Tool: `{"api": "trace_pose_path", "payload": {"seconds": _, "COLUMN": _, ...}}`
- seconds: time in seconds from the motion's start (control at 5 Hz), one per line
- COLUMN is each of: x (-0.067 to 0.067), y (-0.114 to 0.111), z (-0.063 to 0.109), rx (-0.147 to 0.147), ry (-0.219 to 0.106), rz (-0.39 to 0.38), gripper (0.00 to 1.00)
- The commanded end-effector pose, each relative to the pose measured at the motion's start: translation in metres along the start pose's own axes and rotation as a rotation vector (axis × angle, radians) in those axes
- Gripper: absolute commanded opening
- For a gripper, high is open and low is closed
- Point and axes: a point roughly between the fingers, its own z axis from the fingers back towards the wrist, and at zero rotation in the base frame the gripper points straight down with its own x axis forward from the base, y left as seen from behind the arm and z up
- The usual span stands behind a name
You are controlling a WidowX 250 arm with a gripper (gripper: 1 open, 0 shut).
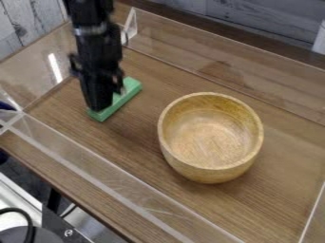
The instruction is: Put the green block in the brown bowl
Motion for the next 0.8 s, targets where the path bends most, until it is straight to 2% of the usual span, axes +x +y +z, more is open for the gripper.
{"api": "trace_pose_path", "payload": {"seconds": 0.0, "x": 0.006, "y": -0.002, "z": 0.053, "rx": 0.029, "ry": -0.073, "rz": -0.021, "gripper": 0.00}}
{"api": "trace_pose_path", "payload": {"seconds": 0.2, "x": 0.006, "y": -0.011, "z": 0.088, "rx": 0.026, "ry": -0.090, "rz": -0.062, "gripper": 0.00}}
{"api": "trace_pose_path", "payload": {"seconds": 0.4, "x": 0.012, "y": -0.010, "z": 0.058, "rx": -0.027, "ry": -0.097, "rz": -0.069, "gripper": 1.00}}
{"api": "trace_pose_path", "payload": {"seconds": 0.6, "x": 0.019, "y": -0.010, "z": 0.032, "rx": -0.075, "ry": -0.106, "rz": -0.073, "gripper": 1.00}}
